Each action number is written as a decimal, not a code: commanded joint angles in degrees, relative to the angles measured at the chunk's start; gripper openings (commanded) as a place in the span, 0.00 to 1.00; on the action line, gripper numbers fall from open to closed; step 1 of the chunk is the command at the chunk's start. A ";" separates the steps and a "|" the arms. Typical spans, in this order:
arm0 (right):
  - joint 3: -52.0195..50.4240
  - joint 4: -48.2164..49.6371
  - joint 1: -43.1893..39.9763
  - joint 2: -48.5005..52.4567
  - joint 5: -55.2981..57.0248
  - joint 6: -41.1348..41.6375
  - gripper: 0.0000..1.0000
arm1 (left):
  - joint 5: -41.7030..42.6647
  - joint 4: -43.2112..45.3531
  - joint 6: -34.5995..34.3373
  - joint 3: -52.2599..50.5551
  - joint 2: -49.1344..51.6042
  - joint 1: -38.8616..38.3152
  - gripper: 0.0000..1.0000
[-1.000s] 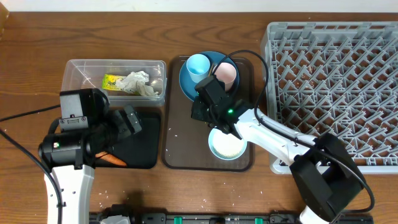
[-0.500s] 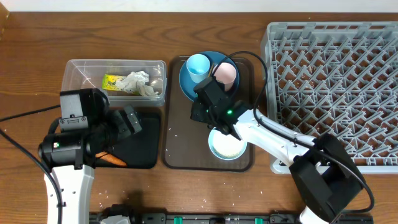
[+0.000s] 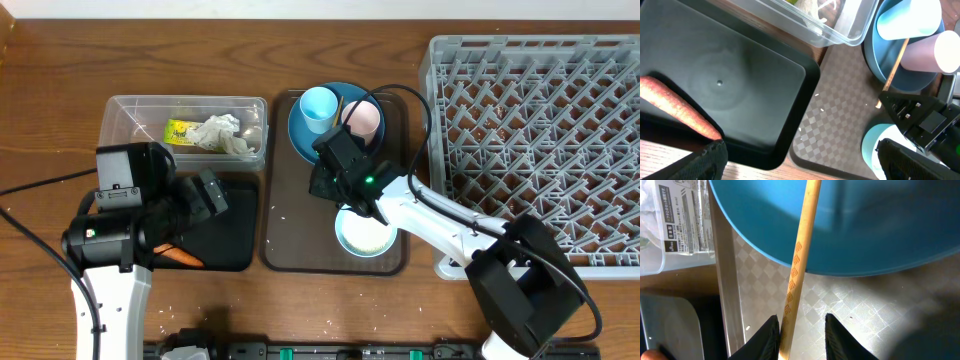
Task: Sort waste into correct bins and load items into the dishwasher rack
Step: 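Return the right gripper to the remaining chopstick and grasp it, then lift the second chopstick and carry it right to the dish rack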
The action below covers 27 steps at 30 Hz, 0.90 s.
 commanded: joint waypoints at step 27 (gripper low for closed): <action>0.50 -0.55 -0.44 -0.04 -0.61 0.09 0.09 | -0.37 -0.04 0.37 1.05 -0.39 0.28 0.98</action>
